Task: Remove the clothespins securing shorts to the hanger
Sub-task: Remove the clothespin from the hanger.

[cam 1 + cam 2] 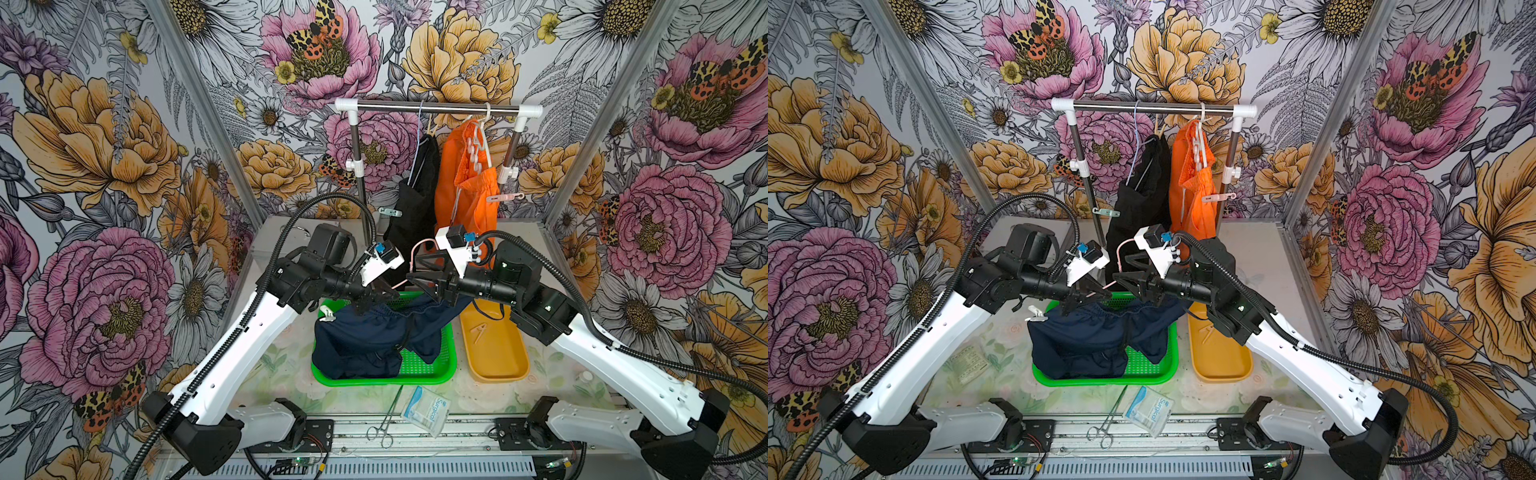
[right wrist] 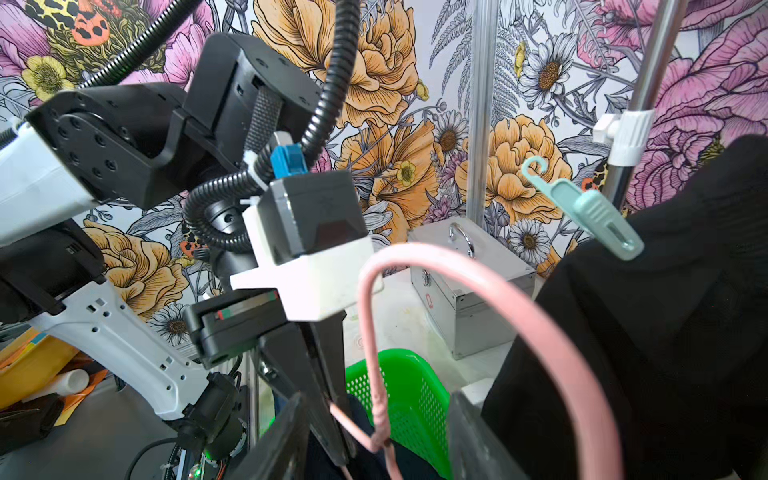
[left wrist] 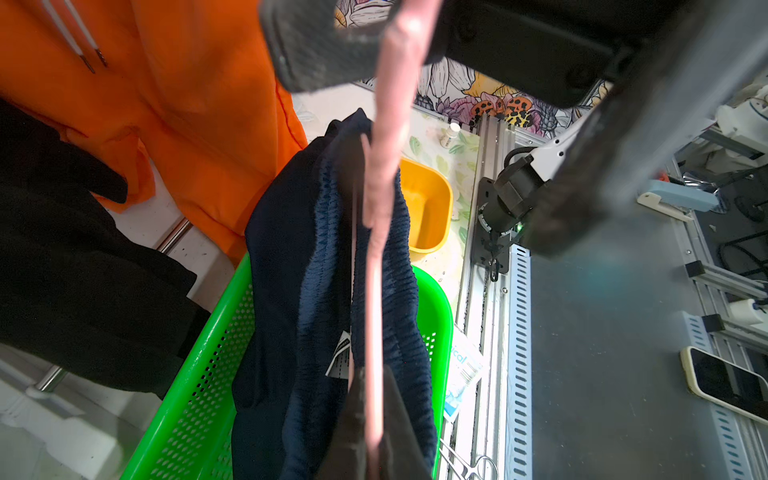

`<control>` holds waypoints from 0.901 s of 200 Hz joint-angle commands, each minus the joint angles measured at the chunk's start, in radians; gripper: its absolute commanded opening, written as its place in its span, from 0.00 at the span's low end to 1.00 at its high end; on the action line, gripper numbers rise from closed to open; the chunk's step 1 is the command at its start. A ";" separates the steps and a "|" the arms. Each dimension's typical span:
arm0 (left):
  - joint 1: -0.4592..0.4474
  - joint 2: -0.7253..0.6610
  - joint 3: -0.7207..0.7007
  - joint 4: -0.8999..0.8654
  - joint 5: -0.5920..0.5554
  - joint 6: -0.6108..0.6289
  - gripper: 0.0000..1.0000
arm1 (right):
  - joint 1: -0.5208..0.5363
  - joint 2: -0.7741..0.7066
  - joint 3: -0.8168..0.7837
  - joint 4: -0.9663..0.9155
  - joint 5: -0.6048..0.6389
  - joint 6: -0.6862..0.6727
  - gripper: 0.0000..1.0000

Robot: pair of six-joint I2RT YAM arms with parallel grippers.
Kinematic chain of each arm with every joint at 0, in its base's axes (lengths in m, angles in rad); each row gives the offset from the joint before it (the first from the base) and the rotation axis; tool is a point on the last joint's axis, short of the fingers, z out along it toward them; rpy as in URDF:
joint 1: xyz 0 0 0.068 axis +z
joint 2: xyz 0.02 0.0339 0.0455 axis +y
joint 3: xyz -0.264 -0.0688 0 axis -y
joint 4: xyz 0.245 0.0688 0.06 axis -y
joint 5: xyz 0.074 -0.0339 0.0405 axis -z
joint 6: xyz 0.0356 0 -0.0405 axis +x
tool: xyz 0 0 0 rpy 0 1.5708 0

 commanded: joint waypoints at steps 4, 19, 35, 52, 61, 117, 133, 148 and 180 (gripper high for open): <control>-0.007 -0.018 0.026 0.098 0.019 -0.027 0.00 | 0.010 0.009 -0.018 0.071 0.036 0.000 0.52; -0.009 -0.017 0.028 0.102 0.021 -0.026 0.00 | 0.016 0.031 -0.006 0.084 0.047 0.008 0.46; -0.016 -0.014 0.025 0.102 0.020 -0.026 0.00 | 0.021 0.062 0.014 0.083 0.061 0.007 0.38; -0.020 -0.017 0.022 0.102 0.016 -0.028 0.00 | 0.023 0.088 0.027 0.086 0.062 0.006 0.23; -0.020 -0.019 0.019 0.107 0.009 -0.034 0.00 | 0.024 0.094 0.032 0.087 0.061 0.004 0.12; -0.010 -0.106 -0.063 0.254 -0.078 -0.142 0.20 | 0.025 0.085 0.022 0.065 0.093 -0.102 0.00; 0.003 -0.151 -0.082 0.292 -0.118 -0.182 0.38 | 0.023 0.083 0.037 0.030 0.094 -0.150 0.00; 0.025 -0.196 -0.089 0.299 -0.113 -0.206 0.97 | 0.019 0.086 0.054 -0.002 0.099 -0.181 0.00; 0.126 -0.329 -0.133 0.291 -0.061 -0.239 0.99 | -0.002 0.079 0.060 -0.020 0.073 -0.202 0.00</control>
